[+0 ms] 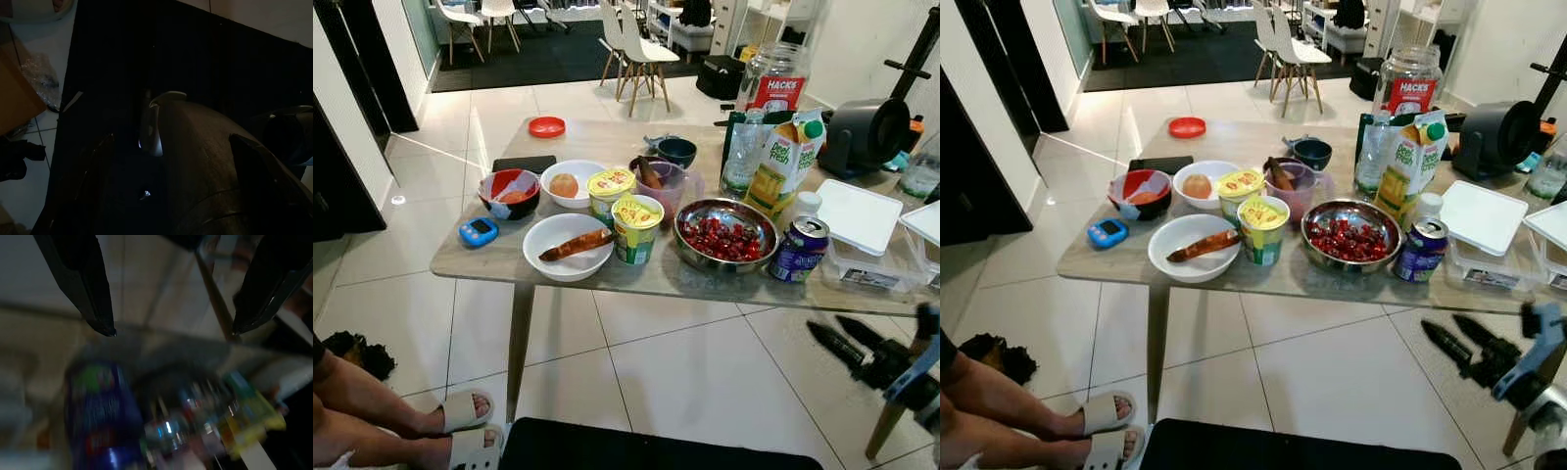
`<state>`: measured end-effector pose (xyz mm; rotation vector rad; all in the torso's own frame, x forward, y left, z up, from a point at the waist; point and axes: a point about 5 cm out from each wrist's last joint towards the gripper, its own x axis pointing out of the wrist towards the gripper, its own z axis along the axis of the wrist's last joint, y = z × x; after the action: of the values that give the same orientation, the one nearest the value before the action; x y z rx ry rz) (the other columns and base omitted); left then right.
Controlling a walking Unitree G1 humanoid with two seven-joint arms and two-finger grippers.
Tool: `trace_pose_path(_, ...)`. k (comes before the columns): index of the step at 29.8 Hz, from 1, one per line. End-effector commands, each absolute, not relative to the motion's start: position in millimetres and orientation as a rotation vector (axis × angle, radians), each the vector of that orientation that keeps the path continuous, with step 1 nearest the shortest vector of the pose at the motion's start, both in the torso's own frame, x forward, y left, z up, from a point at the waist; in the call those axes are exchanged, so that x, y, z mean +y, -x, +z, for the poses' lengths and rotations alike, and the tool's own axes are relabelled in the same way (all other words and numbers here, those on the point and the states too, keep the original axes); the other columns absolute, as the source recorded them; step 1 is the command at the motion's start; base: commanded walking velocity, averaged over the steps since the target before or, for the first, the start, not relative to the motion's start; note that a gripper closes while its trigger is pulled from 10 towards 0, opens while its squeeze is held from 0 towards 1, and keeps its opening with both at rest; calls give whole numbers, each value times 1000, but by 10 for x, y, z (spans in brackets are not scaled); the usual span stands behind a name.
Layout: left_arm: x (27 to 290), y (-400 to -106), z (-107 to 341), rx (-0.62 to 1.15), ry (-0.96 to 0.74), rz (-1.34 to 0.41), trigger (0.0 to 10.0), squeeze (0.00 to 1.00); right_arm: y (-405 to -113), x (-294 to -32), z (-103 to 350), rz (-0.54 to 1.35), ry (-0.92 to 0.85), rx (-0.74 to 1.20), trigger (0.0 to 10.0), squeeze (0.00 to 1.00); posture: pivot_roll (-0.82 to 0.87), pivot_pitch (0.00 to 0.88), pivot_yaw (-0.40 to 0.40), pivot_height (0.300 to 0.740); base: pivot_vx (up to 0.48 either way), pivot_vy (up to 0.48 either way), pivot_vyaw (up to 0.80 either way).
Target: Restocking fridge
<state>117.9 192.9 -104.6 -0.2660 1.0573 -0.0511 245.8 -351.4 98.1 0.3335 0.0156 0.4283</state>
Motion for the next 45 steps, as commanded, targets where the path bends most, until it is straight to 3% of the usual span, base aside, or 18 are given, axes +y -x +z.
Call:
trace_pose_path(1, 1926, -1123, -1062, 1072, 277, -51, 10000, 0, -2533, -3520, 1145, 433, -331, -83, 10000, 0, -47, 0, -1, 740, 0, 0, 0)
trace_pose_path(7, 1929, -1146, -1055, 1066, 277, -54, 10000, 0, -2665, -3463, 1334, 443, -310, -186, 10000, 0, -43, 0, 1, 740, 0, 0, 0)
trace_pose_path(11, 1938, -1163, -1048, 1060, 277, -53, 10000, 0, -2905, -3288, 1515, 426, -251, -244, 10000, 0, -41, 0, 3, 740, 0, 0, 0)
trace_pose_path(20, 1939, -1152, -1051, 1062, 280, -53, 10000, 0, -3134, -3215, 1732, 272, -121, -296, 10000, 0, -36, 0, 3, 740, 0, 0, 0)
trace_pose_path(29, 1937, -1167, -1046, 1056, 283, -57, 10000, 0, -3290, -3092, 1751, 198, 61, -193, 10000, 0, -36, 0, 0, 740, 0, 0, 0)
trace_pose_path(39, 1927, -1152, -1052, 1063, 281, -58, 10000, 0, -3410, -2998, 1629, 83, 58, -123, 10000, 0, -37, 0, 1, 740, 0, 0, 0)
trace_pose_path(40, 1926, -1170, -1046, 1055, 285, -61, 10000, 0, -3443, -2989, 1627, 34, 66, -115, 10000, 376, -36, 0, 1, 740, 0, 0, 0)
trace_pose_path(41, 1926, -1170, -1046, 1055, 285, -61, 10000, 0, -3443, -2989, 1627, 34, 66, -115, 10000, 376, -36, 0, 1, 740, 0, 0, 0)
trace_pose_path(42, 1926, -1171, -1045, 1054, 286, -60, 10000, 0, -3456, -2987, 1637, 18, 60, -120, 10000, 1000, -30, 0, -3, 740, 0, 0, 0)
trace_pose_path(45, 1926, -1160, -1049, 1057, 286, -57, 10000, 0, -3480, -3002, 1654, -28, 59, -117, 10000, 1000, -30, 0, -3, 740, 0, 0, 0)
